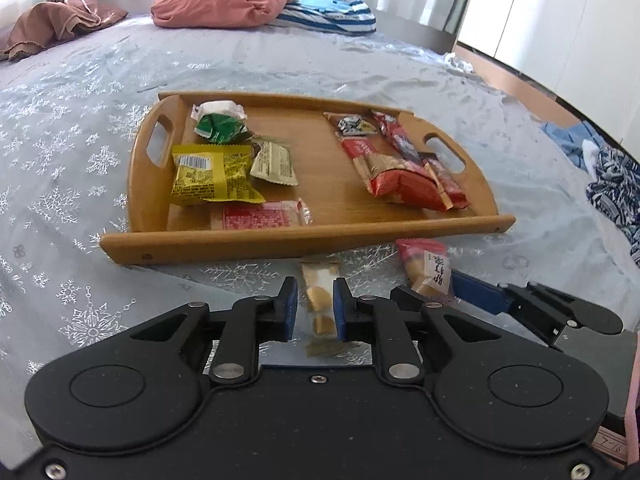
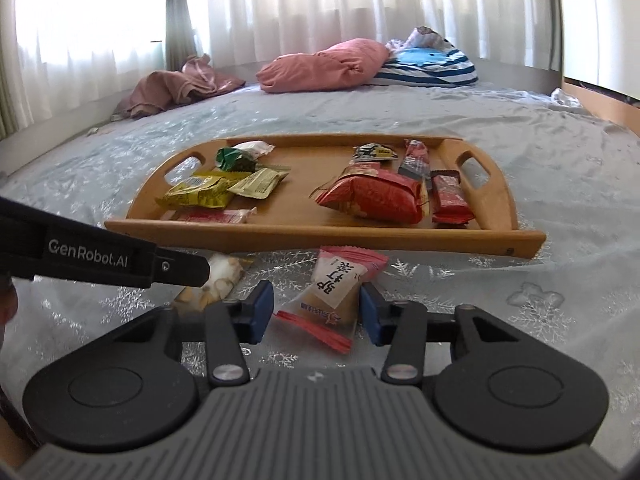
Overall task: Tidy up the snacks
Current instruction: 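Grasp the cream wafer roll with the left tool while the right tool grasps the pink-and-white packet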
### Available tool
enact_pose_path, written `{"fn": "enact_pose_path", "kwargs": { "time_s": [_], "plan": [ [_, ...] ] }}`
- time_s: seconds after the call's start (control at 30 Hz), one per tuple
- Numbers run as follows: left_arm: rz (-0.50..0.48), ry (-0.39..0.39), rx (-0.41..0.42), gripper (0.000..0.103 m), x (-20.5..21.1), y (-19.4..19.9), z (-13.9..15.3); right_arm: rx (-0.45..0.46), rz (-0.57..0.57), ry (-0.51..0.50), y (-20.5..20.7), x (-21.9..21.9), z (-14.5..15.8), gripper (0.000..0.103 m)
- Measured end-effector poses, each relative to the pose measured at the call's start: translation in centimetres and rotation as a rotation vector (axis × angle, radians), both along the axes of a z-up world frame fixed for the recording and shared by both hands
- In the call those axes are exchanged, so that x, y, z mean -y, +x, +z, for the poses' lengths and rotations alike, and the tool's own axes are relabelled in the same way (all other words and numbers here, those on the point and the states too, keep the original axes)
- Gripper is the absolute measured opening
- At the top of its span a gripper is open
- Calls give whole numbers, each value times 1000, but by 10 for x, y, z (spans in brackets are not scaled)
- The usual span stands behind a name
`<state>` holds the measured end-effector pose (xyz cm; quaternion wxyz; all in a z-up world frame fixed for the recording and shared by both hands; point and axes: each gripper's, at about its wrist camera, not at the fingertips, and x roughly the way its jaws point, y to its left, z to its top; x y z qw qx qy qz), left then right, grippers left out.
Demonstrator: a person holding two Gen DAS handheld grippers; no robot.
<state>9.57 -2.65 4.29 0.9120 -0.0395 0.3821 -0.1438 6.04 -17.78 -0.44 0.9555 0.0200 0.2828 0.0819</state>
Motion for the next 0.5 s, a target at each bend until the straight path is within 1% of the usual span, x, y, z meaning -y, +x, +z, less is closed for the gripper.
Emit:
{"fn": "enact_pose_path", "kwargs": {
  "time_s": [0.13, 0.17, 0.2, 0.23, 0.3, 0.37, 0.5],
  "plan": [
    [-12, 2, 16, 22, 7, -3, -1, 0, -26, -7, -7, 6, 4, 51],
    [-17, 8, 17, 23, 9, -3, -2, 2, -31, -16, -10, 9, 5, 55],
    [-19, 13, 17, 24, 11, -4, -4, 1, -36, -25, -12, 11, 6, 55],
    [-17, 18, 20, 26, 13, -4, -6, 0, -43, -34, -13, 13, 7, 63],
    [-14, 33, 31, 32, 17, -4, -9, 4, -47, -51, -16, 16, 8, 65],
    [-13, 44, 37, 33, 20, -4, -12, 17, -49, -66, -18, 16, 9, 68],
    [-3, 63, 59, 33, 23, -3, -15, 25, -44, -90, -15, 12, 8, 68]
  ]
}}
